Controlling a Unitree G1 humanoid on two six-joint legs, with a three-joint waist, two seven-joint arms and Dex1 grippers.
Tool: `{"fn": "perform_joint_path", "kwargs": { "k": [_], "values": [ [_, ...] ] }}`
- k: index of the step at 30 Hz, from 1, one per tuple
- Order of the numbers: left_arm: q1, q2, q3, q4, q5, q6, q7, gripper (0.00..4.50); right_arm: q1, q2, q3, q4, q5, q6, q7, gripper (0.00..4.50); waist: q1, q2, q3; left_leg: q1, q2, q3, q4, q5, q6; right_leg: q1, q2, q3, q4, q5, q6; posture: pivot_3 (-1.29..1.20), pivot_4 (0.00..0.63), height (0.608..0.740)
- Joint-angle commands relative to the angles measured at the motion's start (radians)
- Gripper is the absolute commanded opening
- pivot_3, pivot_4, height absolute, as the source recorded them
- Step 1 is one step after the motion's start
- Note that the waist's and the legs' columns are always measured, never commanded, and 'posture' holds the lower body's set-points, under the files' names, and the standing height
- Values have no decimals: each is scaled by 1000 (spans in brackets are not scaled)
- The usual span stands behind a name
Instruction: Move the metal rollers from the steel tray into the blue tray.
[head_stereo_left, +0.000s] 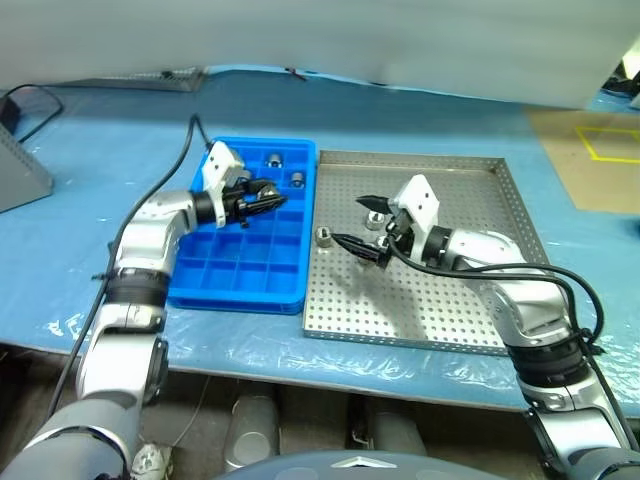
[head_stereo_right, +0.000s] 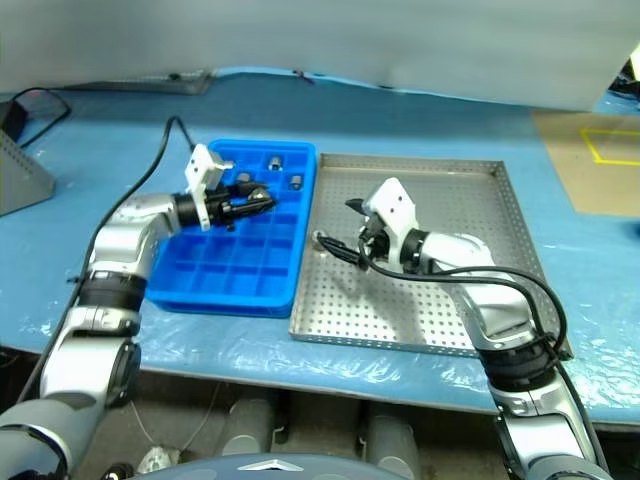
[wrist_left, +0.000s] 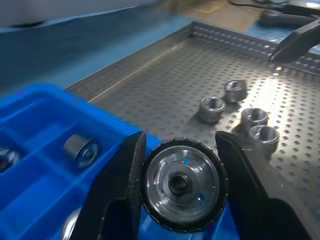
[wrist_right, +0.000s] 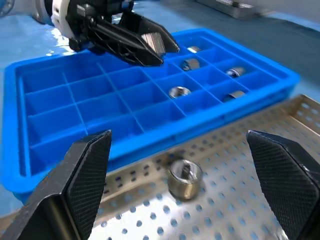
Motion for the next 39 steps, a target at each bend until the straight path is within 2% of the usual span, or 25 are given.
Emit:
{"fn": "perform_joint_path", "kwargs": {
  "k": [1,7,13,25,31,39],
  "values": [
    [118,28,89,-200,-66,79,103,1876,-52,14,25,38,-18,-63,56,4500,19,0,0,-1,0,0,1,0,0,0,0,0,0,0,0,401,150,740],
    [259,17,148,-345,-114,137,246,1876,-93,42,44,93,-29,-89,102,4500,84,-1,0,-2,0,-1,3,0,-1,0,0,0,1,0,0,470,150,740],
    [262,-22,105,-335,-109,123,319,1876,-102,56,50,109,-44,-94,125,4500,130,-1,0,2,0,-2,3,1,-3,3,0,1,2,0,1,469,150,740],
    [253,-22,49,-251,-88,79,353,1876,-49,48,34,88,-70,-92,101,4500,133,-1,0,2,0,-2,2,2,-4,2,1,2,3,0,1,418,150,740],
    [185,-10,37,-156,-74,22,361,3852,-29,44,17,83,-85,-95,74,4500,131,-1,0,3,0,-2,2,2,-5,2,1,2,4,0,2,391,150,740],
    [62,-10,20,-73,-95,-3,302,3852,12,34,-10,46,-96,-90,36,4500,125,-1,0,4,0,-2,2,4,-8,1,1,3,7,0,2,316,150,740]
  ]
}}
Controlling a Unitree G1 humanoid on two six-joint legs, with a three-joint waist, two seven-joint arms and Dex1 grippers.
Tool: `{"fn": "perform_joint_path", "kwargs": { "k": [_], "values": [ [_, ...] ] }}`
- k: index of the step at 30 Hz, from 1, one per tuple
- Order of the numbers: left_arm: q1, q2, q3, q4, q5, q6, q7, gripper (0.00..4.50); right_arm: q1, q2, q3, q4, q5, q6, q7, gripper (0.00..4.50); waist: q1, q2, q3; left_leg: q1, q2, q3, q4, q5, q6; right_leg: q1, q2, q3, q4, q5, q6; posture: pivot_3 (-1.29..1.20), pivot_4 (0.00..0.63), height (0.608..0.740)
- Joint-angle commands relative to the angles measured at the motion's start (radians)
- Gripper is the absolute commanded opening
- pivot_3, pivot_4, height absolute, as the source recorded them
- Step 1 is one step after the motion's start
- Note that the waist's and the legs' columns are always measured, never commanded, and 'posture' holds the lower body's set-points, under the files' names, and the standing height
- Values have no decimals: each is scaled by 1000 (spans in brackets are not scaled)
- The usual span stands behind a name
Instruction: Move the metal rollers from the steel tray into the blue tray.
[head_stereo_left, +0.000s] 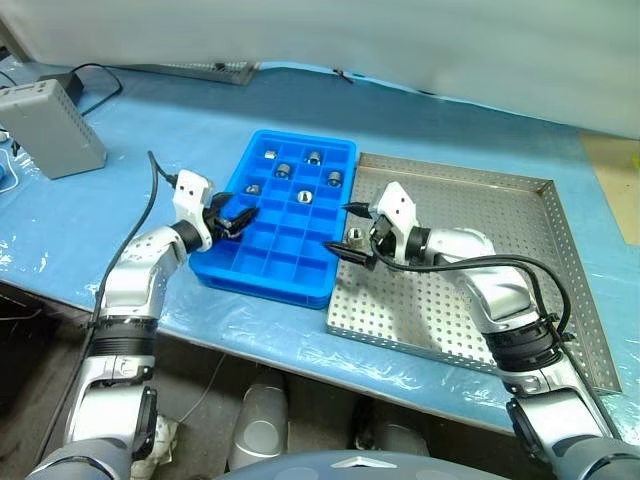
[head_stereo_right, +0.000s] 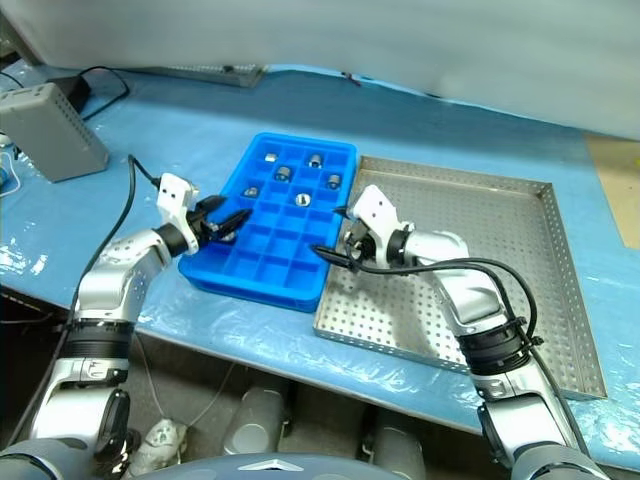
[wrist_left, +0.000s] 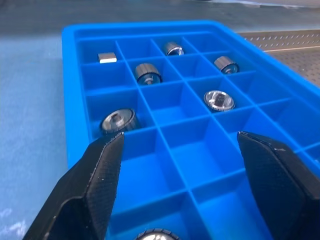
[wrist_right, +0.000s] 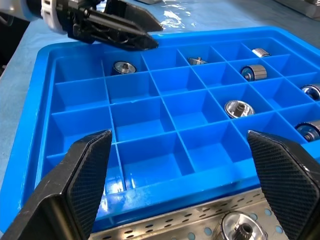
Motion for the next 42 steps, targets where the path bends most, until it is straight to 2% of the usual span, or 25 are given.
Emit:
{"fn": "perform_joint_path", "kwargs": {
  "k": [1,6,10,16,20,24,32,42],
  "values": [
    [-65,7,-11,9,-17,-24,-38,3852,15,-7,-35,-71,4,-9,-20,4500,-1,0,0,0,0,0,0,0,-1,0,0,0,0,0,0,302,150,740],
    [-169,-21,-87,57,-47,-3,-188,3852,59,-15,-54,-122,-4,7,-61,4500,-7,0,0,0,0,0,0,1,-1,0,0,0,1,0,0,198,150,740],
    [-267,-67,-177,200,1,-61,-287,3852,112,-26,-98,-205,1,45,-112,4500,-29,0,0,1,-1,1,0,2,-2,0,0,2,2,0,0,105,150,740],
    [-484,-176,-312,538,108,-236,-473,3852,250,-48,-199,-352,6,113,-201,4500,-79,-1,0,1,-2,1,0,2,-3,0,0,3,2,-3,5,-30,150,740],
    [-618,-241,-332,730,151,-325,-568,3852,319,-40,-228,-429,6,150,-250,4500,-116,-1,0,0,-3,1,0,2,-2,0,0,3,0,-2,5,-117,150,740],
    [-718,-309,-352,898,221,-396,-595,3852,383,-23,-245,-498,-6,177,-313,4500,-146,-1,0,0,-4,1,-3,1,-2,1,0,2,-5,-1,6,-193,150,740],
    [-739,-352,-377,1021,335,-454,-646,3852,479,-7,-261,-586,-14,207,-392,4500,-191,-1,0,0,-4,2,-4,-3,6,3,0,2,-11,0,8,-269,150,740],
    [-698,-372,-435,1053,486,-452,-523,3852,489,-3,-248,-598,-24,215,-436,4500,-195,-1,0,3,-4,3,-3,-4,7,7,0,2,-11,0,7,-276,150,740]
  ]
}}
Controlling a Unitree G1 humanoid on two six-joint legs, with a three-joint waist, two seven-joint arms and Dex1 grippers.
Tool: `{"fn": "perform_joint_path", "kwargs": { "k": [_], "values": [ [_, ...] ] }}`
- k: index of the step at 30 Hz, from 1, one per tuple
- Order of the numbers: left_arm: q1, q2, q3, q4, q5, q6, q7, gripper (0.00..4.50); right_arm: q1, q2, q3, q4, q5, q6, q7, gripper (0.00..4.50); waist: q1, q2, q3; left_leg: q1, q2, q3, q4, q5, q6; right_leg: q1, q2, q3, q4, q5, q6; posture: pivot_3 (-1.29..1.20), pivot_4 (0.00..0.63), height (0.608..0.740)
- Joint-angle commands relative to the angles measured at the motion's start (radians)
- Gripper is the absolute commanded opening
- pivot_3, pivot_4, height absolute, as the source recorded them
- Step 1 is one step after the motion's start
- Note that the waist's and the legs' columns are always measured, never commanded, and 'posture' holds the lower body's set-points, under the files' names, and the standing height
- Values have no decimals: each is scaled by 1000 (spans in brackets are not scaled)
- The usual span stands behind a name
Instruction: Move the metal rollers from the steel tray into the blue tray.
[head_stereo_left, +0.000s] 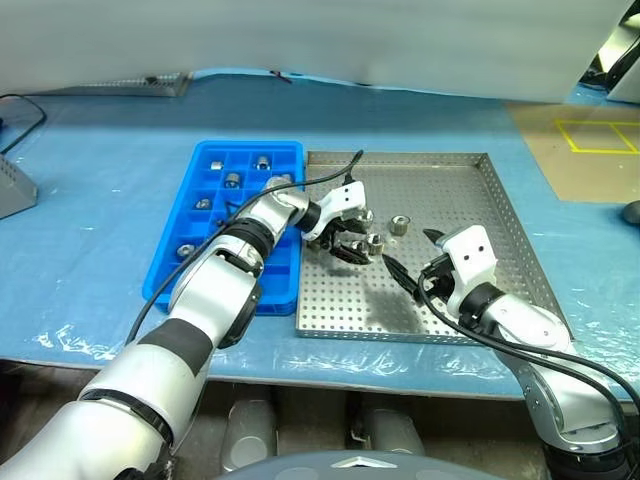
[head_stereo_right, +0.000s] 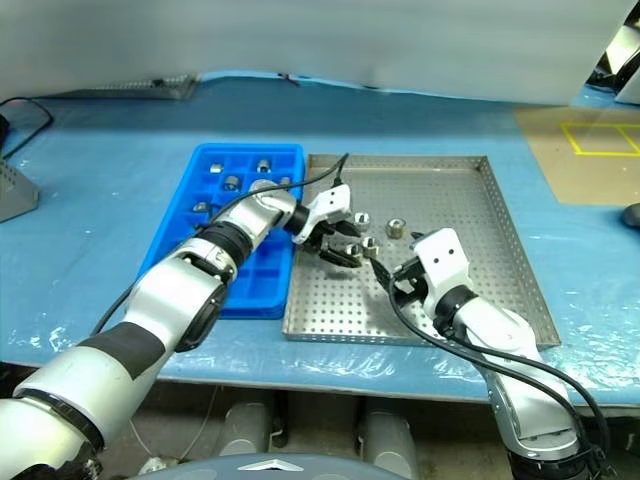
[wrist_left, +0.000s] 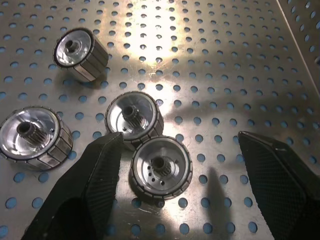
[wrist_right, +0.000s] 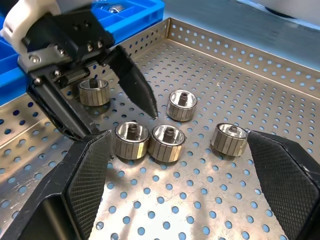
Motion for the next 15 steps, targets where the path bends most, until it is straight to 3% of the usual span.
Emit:
{"fn": "perform_joint_path", "kwargs": {
  "k": [1,10,15],
  "values": [
    [9,-11,-19,4,48,13,67,3852,0,-2,-15,-43,-4,-7,-9,4500,-2,0,0,0,0,0,0,0,0,0,0,0,0,0,0,-273,150,740],
    [38,-66,-3,12,78,63,221,3852,1,-7,-17,-30,-13,-13,-7,4500,-12,0,0,3,0,0,2,-1,2,5,-1,0,0,0,0,-271,150,740],
    [45,-64,-8,8,90,78,202,3852,21,-11,-15,-29,-22,-23,-2,4500,-14,0,0,7,0,0,3,-2,3,11,-1,-1,-4,-3,6,-274,150,740]
  ]
}}
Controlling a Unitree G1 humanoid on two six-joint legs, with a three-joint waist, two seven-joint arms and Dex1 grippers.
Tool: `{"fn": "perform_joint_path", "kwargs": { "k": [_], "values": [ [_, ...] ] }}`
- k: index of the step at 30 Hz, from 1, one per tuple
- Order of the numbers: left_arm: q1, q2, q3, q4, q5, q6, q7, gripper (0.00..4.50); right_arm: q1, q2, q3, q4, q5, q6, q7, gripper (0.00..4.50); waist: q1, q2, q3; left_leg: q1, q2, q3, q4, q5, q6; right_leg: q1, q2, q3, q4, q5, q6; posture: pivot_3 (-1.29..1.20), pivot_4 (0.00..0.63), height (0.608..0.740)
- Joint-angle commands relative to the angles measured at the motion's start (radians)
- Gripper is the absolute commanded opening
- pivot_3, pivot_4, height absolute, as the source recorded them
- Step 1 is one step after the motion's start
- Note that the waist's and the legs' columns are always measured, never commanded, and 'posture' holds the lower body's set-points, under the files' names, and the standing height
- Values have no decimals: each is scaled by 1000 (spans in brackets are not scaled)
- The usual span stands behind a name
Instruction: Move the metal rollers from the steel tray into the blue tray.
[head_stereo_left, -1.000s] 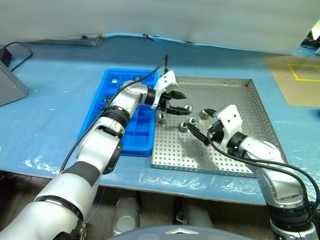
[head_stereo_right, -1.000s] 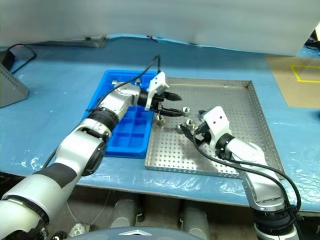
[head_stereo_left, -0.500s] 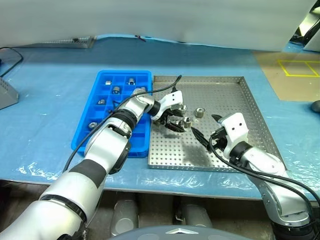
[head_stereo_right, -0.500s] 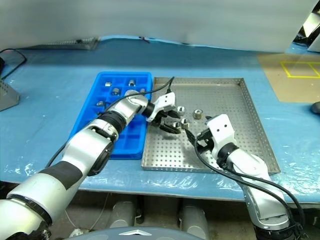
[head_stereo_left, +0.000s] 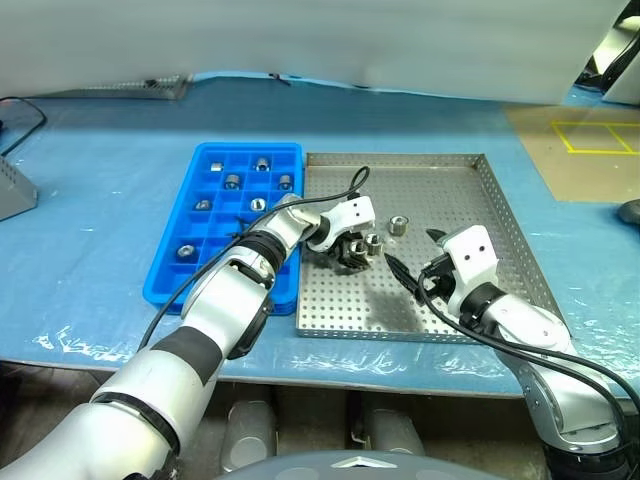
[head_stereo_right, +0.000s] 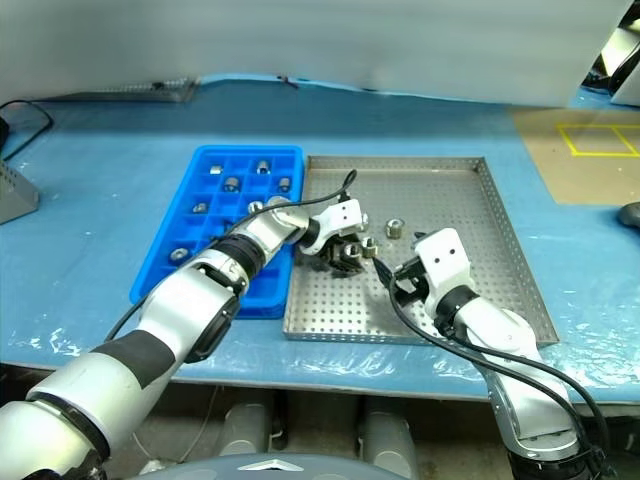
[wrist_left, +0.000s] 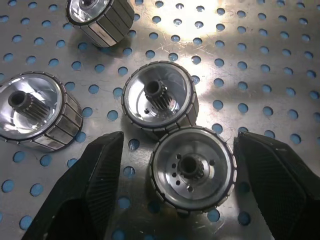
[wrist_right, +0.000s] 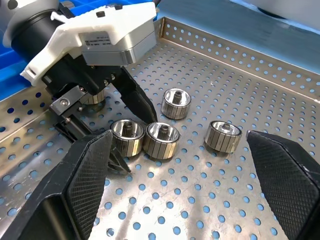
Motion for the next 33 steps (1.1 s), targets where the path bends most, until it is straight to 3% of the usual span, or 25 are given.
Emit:
{"fn": "perform_joint_path", "kwargs": {
  "k": [1,2,5,7,10,13,16,19,29,33],
  "values": [
    [19,8,-9,-4,20,3,-4,3852,5,-6,-15,-27,-8,-25,-1,4500,-3,0,0,0,0,0,0,0,0,0,0,0,0,0,0,-274,150,740],
    [21,11,-9,-5,22,-3,0,3852,6,-5,-14,-25,-9,-27,-1,4500,-4,0,0,0,0,0,0,0,0,0,0,0,0,1,-1,-274,150,740],
    [26,27,-17,-6,32,-15,-38,3297,3,-1,-8,-21,-13,-29,-2,4500,-6,0,0,0,0,0,0,0,1,0,0,0,-1,3,-4,-272,150,740],
    [29,33,-23,-7,42,-11,-40,2673,-1,0,-2,-19,-15,-28,-1,4500,-7,0,0,0,0,0,0,0,1,0,0,0,-1,3,-4,-264,150,740],
    [37,43,-27,-15,39,-20,-90,2673,-9,1,3,-15,-18,-27,1,4500,-7,0,0,0,0,0,-1,-1,1,0,0,0,-2,3,-5,-254,150,740],
    [40,45,-22,-22,36,-23,-83,2172,-20,-2,3,-9,-17,-26,6,4500,-11,0,0,-1,0,0,-2,-1,2,-1,0,0,-4,3,-6,-248,150,740],
    [42,44,-10,-30,20,-21,-106,2172,-27,-4,3,-3,-16,-28,11,4500,-10,0,0,-2,0,0,-5,-1,4,-1,1,0,-6,3,-6,-241,150,740],
    [50,56,-6,-44,13,-40,-147,1856,-33,-4,5,7,-18,-33,14,4500,-11,0,0,-3,0,0,-5,0,6,-2,1,0,-7,3,-6,-236,150,740],
    [55,70,84,-153,-120,-95,-351,1852,-41,-34,-27,1,14,-23,72,4500,-8,0,0,-3,0,1,-6,-1,6,-2,0,0,-7,3,-6,-215,150,740],
    [53,88,106,-183,-144,-126,-326,1852,-70,-54,-121,-64,189,73,153,4500,-6,0,0,-3,0,1,-6,-1,6,-1,0,0,-7,3,-6,-198,150,740]
  ]
}}
